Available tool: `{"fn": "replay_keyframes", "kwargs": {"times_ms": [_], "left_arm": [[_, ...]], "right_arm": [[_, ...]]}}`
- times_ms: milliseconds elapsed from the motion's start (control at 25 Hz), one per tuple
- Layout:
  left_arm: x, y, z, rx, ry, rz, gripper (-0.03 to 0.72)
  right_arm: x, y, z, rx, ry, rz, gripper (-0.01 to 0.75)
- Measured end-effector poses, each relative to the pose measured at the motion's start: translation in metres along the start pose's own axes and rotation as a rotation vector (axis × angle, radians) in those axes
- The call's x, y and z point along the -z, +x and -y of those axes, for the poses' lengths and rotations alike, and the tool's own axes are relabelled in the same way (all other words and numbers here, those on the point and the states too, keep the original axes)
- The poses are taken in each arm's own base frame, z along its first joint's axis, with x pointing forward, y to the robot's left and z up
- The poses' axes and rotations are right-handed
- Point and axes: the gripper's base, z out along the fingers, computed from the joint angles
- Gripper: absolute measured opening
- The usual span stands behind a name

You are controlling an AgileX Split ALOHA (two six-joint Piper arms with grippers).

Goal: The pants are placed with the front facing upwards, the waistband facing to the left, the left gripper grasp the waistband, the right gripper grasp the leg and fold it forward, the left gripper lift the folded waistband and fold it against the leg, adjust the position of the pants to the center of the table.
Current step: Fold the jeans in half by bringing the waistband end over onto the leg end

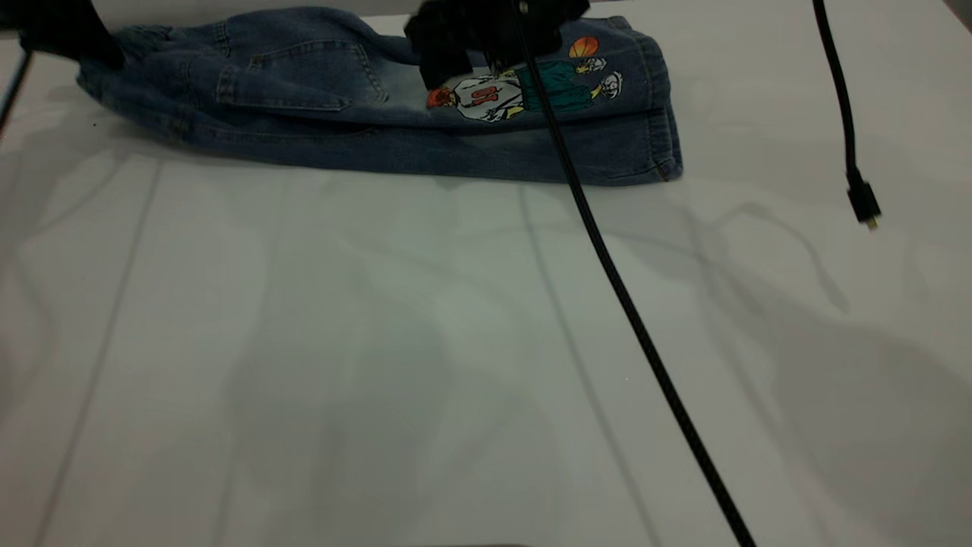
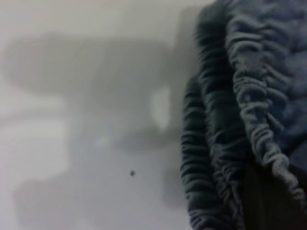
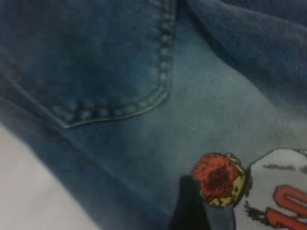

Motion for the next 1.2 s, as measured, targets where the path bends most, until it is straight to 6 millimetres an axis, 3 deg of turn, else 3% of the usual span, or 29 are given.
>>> {"fn": "replay_keyframes", "kwargs": {"times_ms": [240,400,560,760,960,1200], "left_arm": [[0.04,-0.017,0.014,-0.037,0.031,0.04,0.031],[0.062,-0.028,0.026,-0.038,0.083,0.092,0.031],[0.069,-0.032,0.046,-0.056,0.154,0.125,0.031],[0.07,-0.031,0.089,-0.131,0.254,0.146,0.031],[0.083,-0.028,0.136,-0.228,0.32,0.167,0.031],[0.089,-0.021,0.171,-0.282,0.368,0.168,0.031]], "right_arm": [[-0.016,0.018,0.004,-0.038,0.001,-0.034,0.475],[-0.02,0.026,-0.004,-0.087,-0.036,-0.08,0.475],[-0.022,0.031,-0.033,-0.075,-0.092,-0.109,0.475],[-0.021,0.04,-0.074,-0.034,-0.185,-0.17,0.475],[0.001,0.01,-0.083,0.015,-0.289,-0.224,0.475],[0.065,-0.05,-0.066,0.106,-0.341,-0.294,0.475]]}}
